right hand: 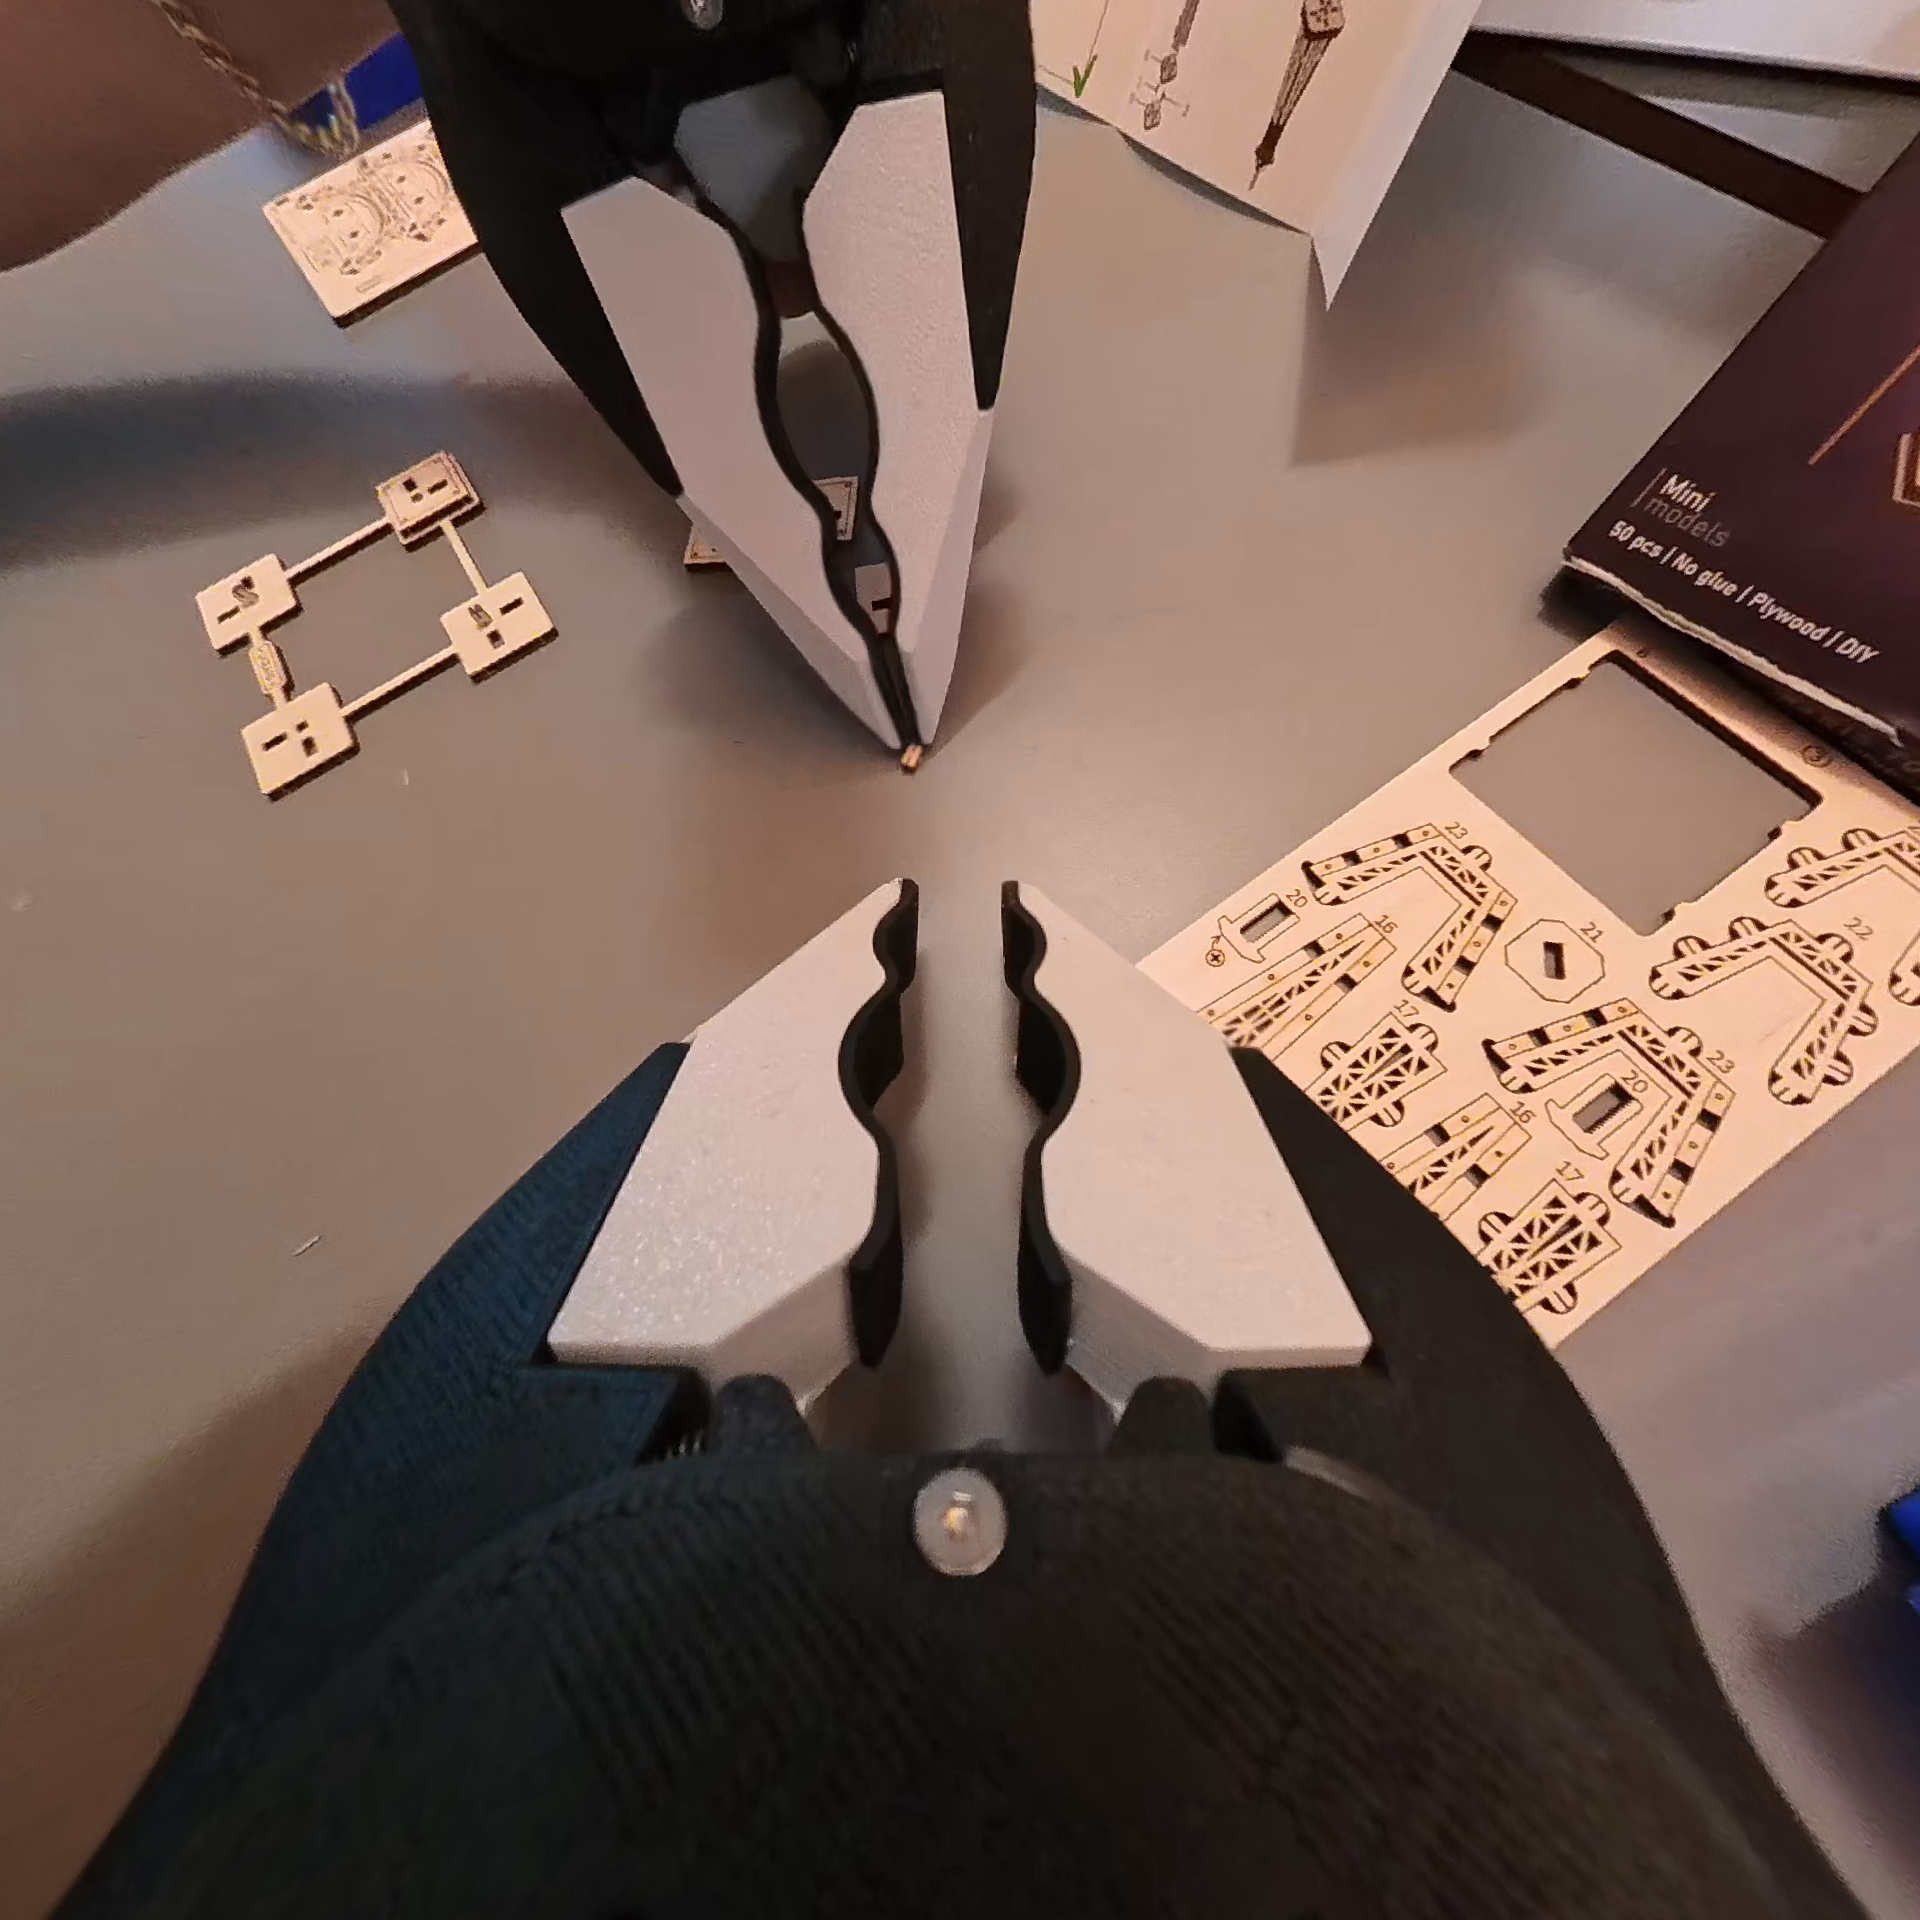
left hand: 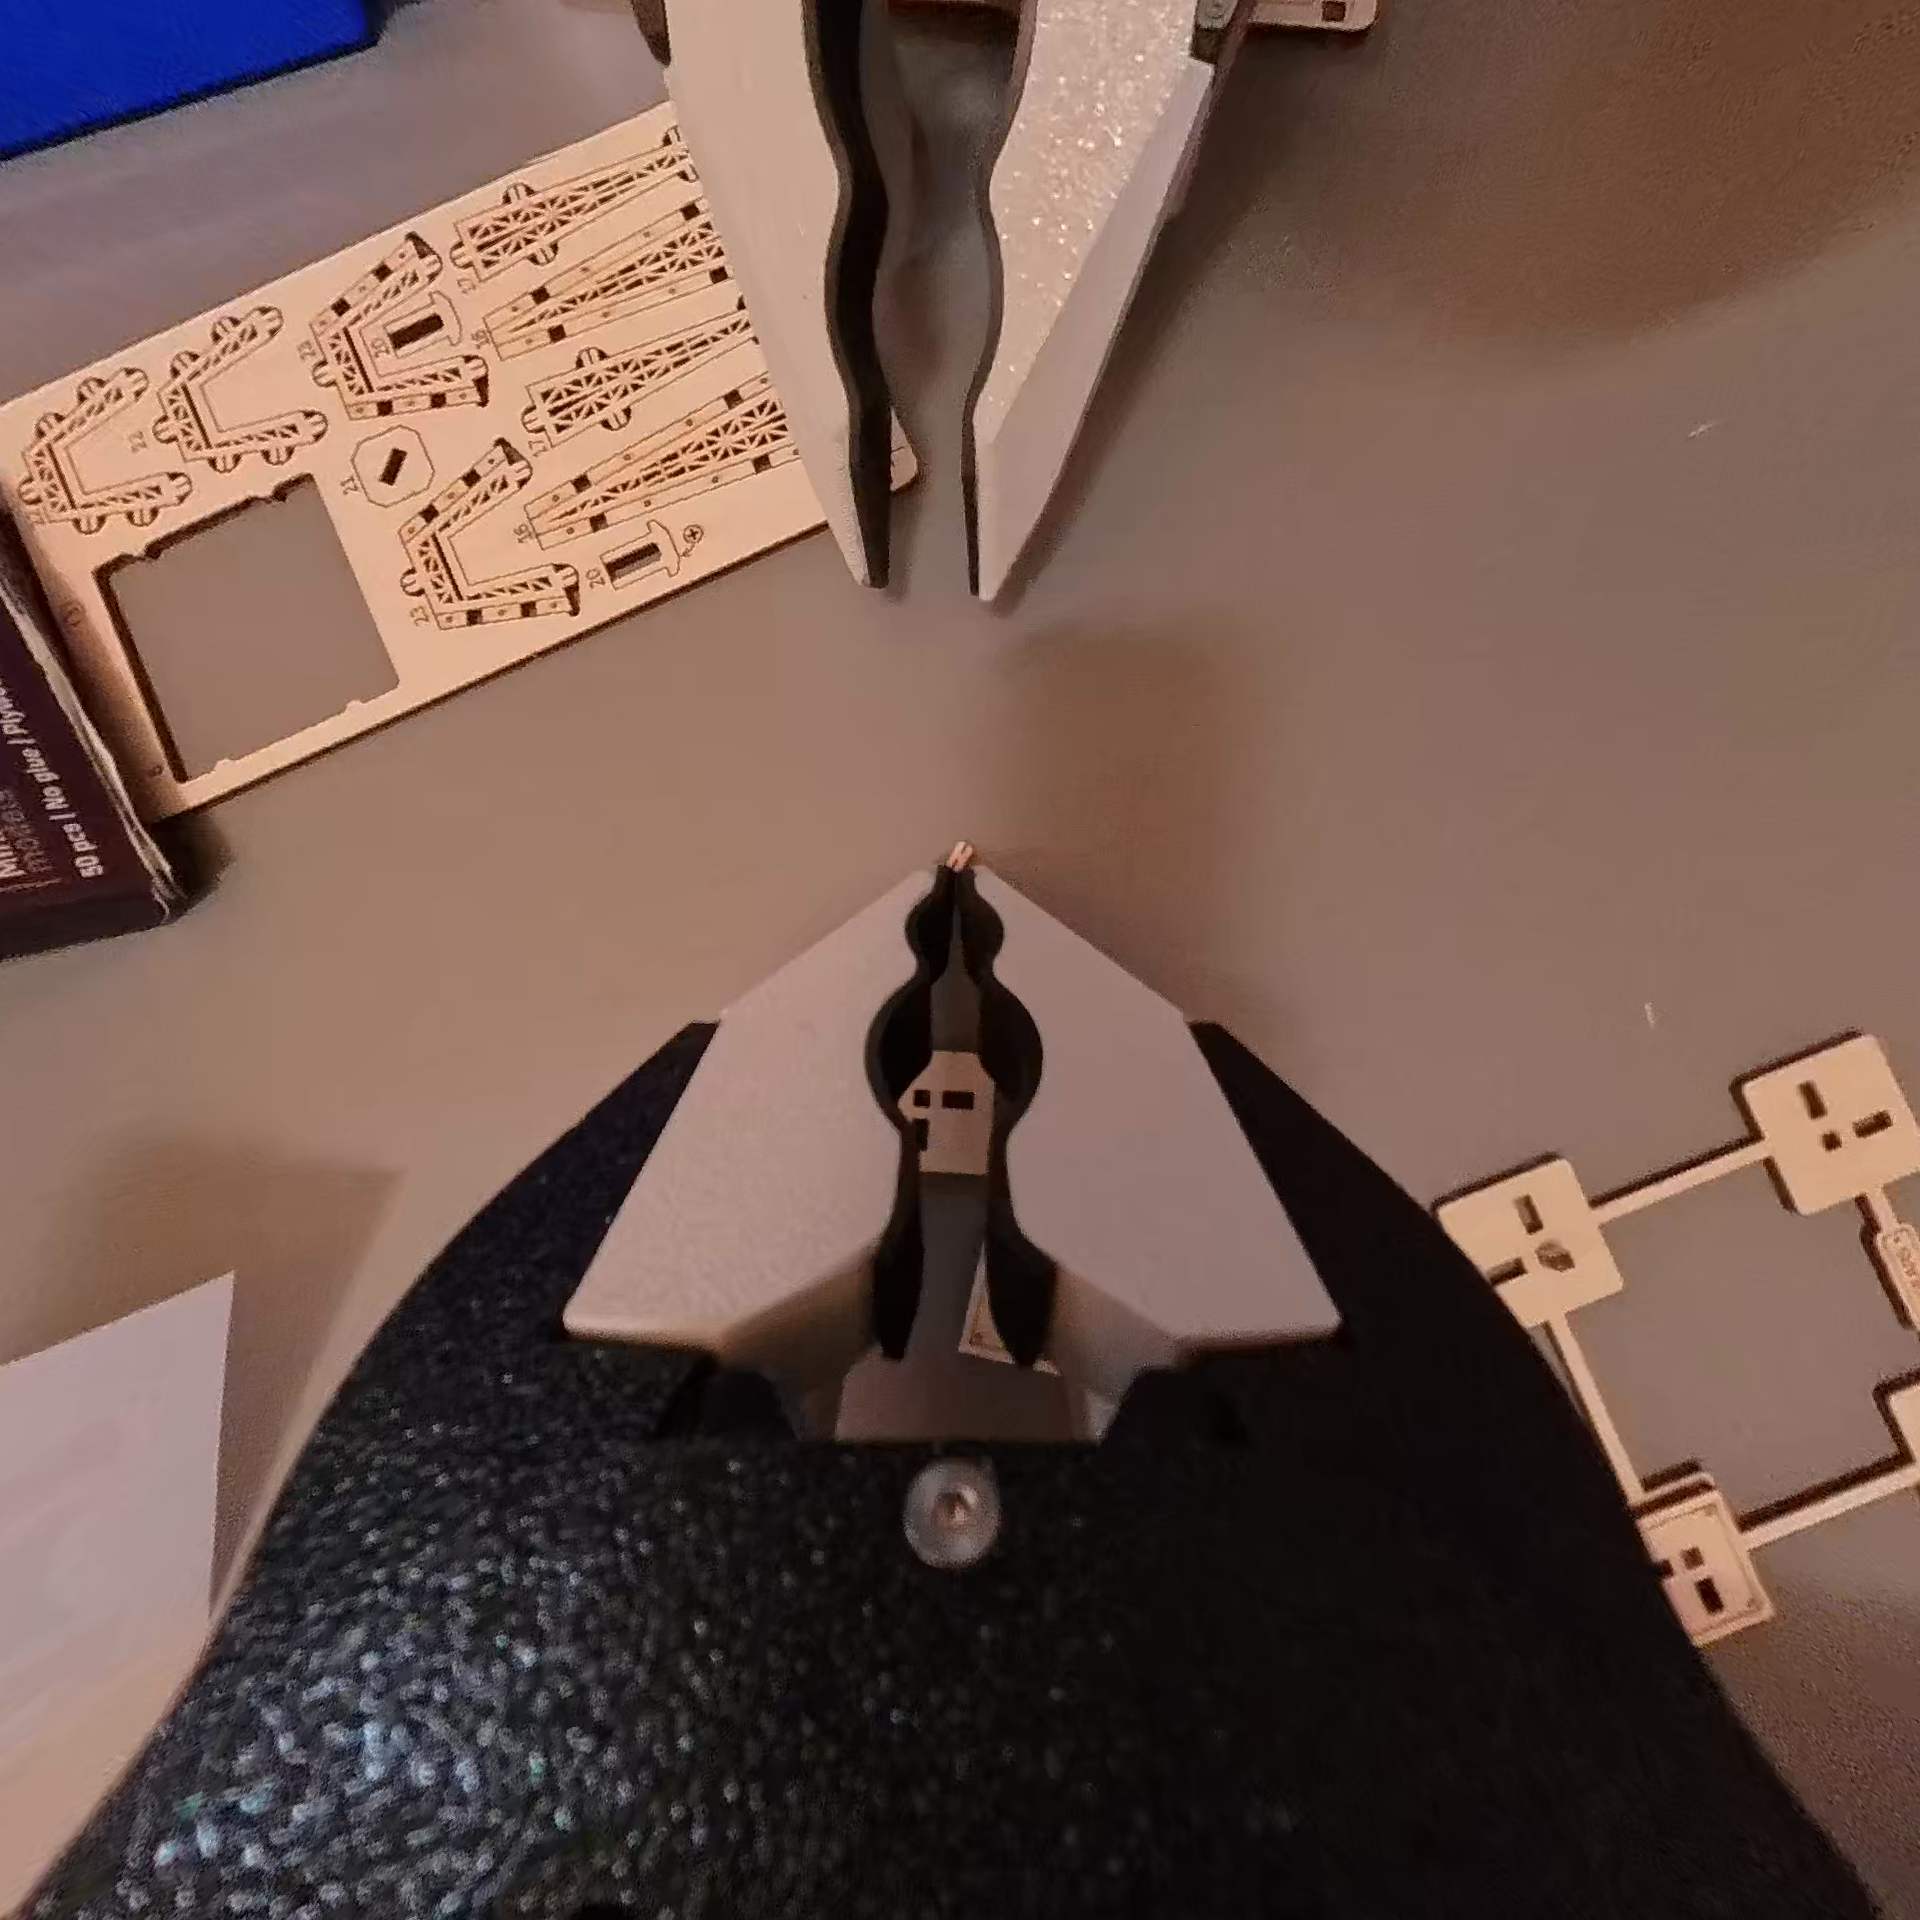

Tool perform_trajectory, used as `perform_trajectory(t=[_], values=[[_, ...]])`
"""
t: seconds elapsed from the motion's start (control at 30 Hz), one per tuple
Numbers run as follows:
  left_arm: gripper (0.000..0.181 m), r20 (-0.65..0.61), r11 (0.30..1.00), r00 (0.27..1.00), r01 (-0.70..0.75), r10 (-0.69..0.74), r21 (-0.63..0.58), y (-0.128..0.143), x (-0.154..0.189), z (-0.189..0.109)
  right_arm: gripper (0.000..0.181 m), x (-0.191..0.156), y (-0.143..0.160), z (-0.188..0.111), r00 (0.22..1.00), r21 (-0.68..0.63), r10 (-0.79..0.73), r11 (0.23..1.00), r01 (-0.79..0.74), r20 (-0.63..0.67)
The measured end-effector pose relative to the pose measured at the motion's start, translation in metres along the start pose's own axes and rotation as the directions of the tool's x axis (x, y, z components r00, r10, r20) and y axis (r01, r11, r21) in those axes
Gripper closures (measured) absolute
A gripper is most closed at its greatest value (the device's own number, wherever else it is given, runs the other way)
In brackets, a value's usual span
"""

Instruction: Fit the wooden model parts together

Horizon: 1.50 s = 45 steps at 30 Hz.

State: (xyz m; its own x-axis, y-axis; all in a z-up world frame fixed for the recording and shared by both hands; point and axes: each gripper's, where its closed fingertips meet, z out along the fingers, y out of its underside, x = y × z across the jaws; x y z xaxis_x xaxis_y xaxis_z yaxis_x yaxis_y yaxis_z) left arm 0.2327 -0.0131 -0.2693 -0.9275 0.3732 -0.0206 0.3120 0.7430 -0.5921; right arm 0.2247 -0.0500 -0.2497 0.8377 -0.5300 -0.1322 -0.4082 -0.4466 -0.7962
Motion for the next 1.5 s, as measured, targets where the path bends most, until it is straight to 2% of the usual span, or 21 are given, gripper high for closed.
perform_trajectory(t=[0.03, 0.4, 0.43, 0.57, 0.77, 0.9, 1.03, 1.23, 1.4, 1.5], values=[[0.181, 0.006, 1.0, 1.0, 0.006, -0.006, -0.004, 0.0, 0.0, 0.0, 0.167, 0.0, 0.0, 0.0, 1.0, 0.004, 0.003, 1.0, -0.003, 0.002], [0.181, 0.118, 1.0, 0.993, 0.002, 0.001, -0.022, -0.001, 0.009, 0.0, 0.167, 0.002, -0.006, -0.004, 0.999, 0.041, 0.035, 0.999, -0.035, 0.008], [0.177, 0.121, 1.0, 0.993, 0.0, 0.002, -0.02, -0.001, 0.009, -0.001, 0.167, 0.002, -0.006, -0.004, 0.999, 0.038, 0.035, 0.999, -0.035, 0.005], [0.173, 0.114, 1.0, 0.994, 0.005, -0.002, -0.026, -0.001, 0.006, -0.001, 0.167, 0.002, -0.007, -0.005, 0.999, 0.042, 0.032, 0.999, -0.032, 0.006], [0.181, 0.081, 0.998, 0.995, 0.062, -0.06, -0.012, -0.001, 0.006, 0.001, 0.167, 0.0, -0.008, -0.005, 1.0, 0.043, 0.028, 0.999, -0.028, 0.009], [0.179, 0.095, 0.997, 0.992, 0.081, -0.082, 0.009, -0.002, 0.005, 0.001, 0.167, 0.001, -0.007, -0.005, 0.999, 0.04, 0.036, 0.999, -0.036, 0.014], [0.175, 0.093, 0.998, 0.994, 0.059, -0.061, 0.023, -0.005, 0.005, 0.002, 0.167, -0.001, -0.006, -0.003, 0.999, 0.036, 0.044, 0.998, -0.045, 0.028], [0.181, 0.071, 0.998, 0.995, 0.066, -0.067, 0.02, -0.005, 0.006, 0.003, 0.167, -0.001, -0.005, -0.002, 0.999, 0.035, 0.045, 0.998, -0.046, 0.03], [0.181, 0.198, 0.999, 0.98, 0.037, -0.034, -0.014, -0.004, 0.005, -0.001, 0.167, -0.004, -0.01, -0.003, 0.997, 0.061, 0.061, 0.996, -0.065, 0.057], [0.181, 0.339, 1.0, 0.94, 0.028, -0.029, 0.007, -0.016, 0.008, -0.019, 0.167, -0.013, -0.022, -0.006, 0.986, 0.126, 0.108, 0.984, -0.124, 0.129]])
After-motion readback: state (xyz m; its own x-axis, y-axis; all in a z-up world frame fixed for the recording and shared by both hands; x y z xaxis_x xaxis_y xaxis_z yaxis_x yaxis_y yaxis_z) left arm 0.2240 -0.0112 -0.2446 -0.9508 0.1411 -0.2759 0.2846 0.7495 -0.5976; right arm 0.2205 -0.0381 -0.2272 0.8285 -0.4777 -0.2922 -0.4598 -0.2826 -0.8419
